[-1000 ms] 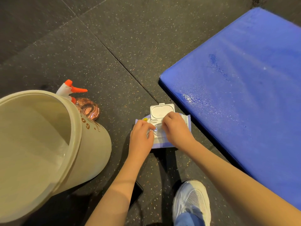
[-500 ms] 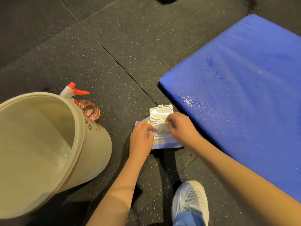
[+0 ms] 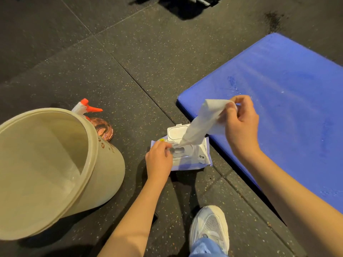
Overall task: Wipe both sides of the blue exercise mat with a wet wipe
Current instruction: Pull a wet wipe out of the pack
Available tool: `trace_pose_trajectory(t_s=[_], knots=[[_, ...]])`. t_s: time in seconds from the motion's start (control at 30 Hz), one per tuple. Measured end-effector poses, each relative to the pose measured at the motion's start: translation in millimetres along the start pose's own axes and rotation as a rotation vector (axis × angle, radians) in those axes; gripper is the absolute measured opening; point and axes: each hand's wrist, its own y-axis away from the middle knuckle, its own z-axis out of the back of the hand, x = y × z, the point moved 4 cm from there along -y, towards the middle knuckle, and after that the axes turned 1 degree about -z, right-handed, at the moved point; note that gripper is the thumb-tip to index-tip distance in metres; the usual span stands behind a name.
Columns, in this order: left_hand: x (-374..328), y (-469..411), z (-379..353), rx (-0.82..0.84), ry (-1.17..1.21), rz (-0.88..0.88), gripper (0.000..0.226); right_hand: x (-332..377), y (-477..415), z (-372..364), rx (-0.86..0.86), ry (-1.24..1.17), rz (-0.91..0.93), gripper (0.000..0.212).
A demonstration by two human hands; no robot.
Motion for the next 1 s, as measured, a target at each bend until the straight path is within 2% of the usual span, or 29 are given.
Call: trace_pose_trajectory(t_s=[0.07,0.2,0.3,0.37,0.4,0.43,0.53,0.67,0.73,0.8,0.87,0.93,1.0], knots=[[-5.4,7.5,-0.8,-0.027,0.051,-0.042,0.023,-7.9,7.0,1.8,0.043,0.118,0.023,0.012],[-11.4,24.0,-12.4,0.076,-0.026,-0.162,0.038,-42.2,30.0,-12.7,0.231,0.32,0.044,0.037],[-12.7,30.2,-14.6,0.081,-0.13,-0.273,0.065,-72.9,46.0,-34.6,0.414,0.494,0.065,0.026],[-15.4,31.3,-14.8,0.113,-0.184,-0.294,0.065,-87.2,54.4,-48.0,0.51,0.522,0.111,0.018],[-16.4,31.1,-16.4,0.129,-0.21,-0.297,0.057,-93.7,57.7,-52.1,0.53,0.547,0.147,0.017],[-17.7,30.9,-17.4,0.144,-0.238,-0.298,0.048,-99.8,60.7,-54.9,0.531,0.581,0.188,0.015],[-18.9,28.4,-19.8,0.089,-0.265,-0.354,0.049,-110.2,66.6,-55.8,0.497,0.698,0.273,0.016],[-17.5,22.9,-23.8,0.137,-0.413,-0.375,0.047,-116.7,64.1,-50.9,0.495,0.829,0.263,0.025],[-22.6,21.9,-21.8,0.184,-0.505,-0.418,0.045,-118.2,62.8,-48.1,0.481,0.802,0.212,0.021],[-23.9,17.8,-20.8,0.236,-0.441,-0.413,0.045,-116.3,61.7,-41.5,0.417,0.72,0.125,0.008],[-24.8,6.5,-11.8,0.25,-0.246,-0.258,0.035,-114.9,60.3,-33.2,0.338,0.666,0.033,0.01],[-25.8,-11.5,-1.9,0.152,-0.091,-0.157,0.031,-111.3,59.8,-27.8,0.322,0.636,-0.021,0.015],[-25.3,-34.1,-0.9,0.12,-0.057,-0.088,0.042,-106.3,58.5,-23.7,0.306,0.61,-0.062,0.015]])
